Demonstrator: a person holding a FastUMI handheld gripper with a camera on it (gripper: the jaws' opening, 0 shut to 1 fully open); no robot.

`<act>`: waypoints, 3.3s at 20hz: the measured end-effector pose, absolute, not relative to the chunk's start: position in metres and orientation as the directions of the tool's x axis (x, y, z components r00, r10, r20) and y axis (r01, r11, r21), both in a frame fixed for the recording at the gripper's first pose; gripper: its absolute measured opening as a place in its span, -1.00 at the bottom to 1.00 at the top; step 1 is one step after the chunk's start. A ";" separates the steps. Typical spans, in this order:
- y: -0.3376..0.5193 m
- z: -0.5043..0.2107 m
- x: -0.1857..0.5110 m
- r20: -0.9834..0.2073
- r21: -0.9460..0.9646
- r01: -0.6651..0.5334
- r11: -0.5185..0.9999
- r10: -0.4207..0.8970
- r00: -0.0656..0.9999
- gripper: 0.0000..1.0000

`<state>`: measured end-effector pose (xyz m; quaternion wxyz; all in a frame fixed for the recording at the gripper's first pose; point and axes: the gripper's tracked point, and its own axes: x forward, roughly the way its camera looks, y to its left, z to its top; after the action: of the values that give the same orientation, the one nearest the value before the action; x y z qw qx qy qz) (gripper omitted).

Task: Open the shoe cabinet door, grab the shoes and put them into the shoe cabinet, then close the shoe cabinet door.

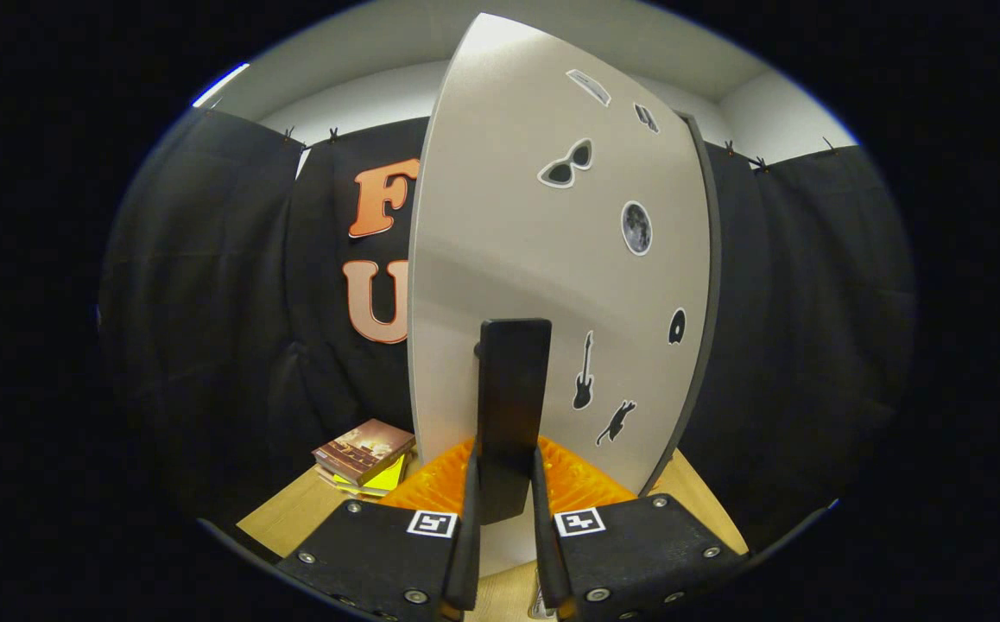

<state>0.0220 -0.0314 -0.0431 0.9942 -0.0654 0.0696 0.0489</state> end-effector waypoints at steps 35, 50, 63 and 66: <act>-0.230 -0.039 -0.088 -0.106 -0.019 0.331 0.943 -0.331 0.938 -0.34; -0.214 0.025 -0.146 0.011 -0.058 0.524 0.850 -0.524 0.852 0.84; -0.061 -0.081 -0.035 -0.116 -0.181 0.186 0.966 -0.209 0.971 0.87; -0.059 -0.155 -0.013 -0.213 -0.236 0.125 0.964 -0.177 0.961 0.91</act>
<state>-0.0134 -0.0593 -0.1546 0.9840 -0.1107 0.1170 -0.0767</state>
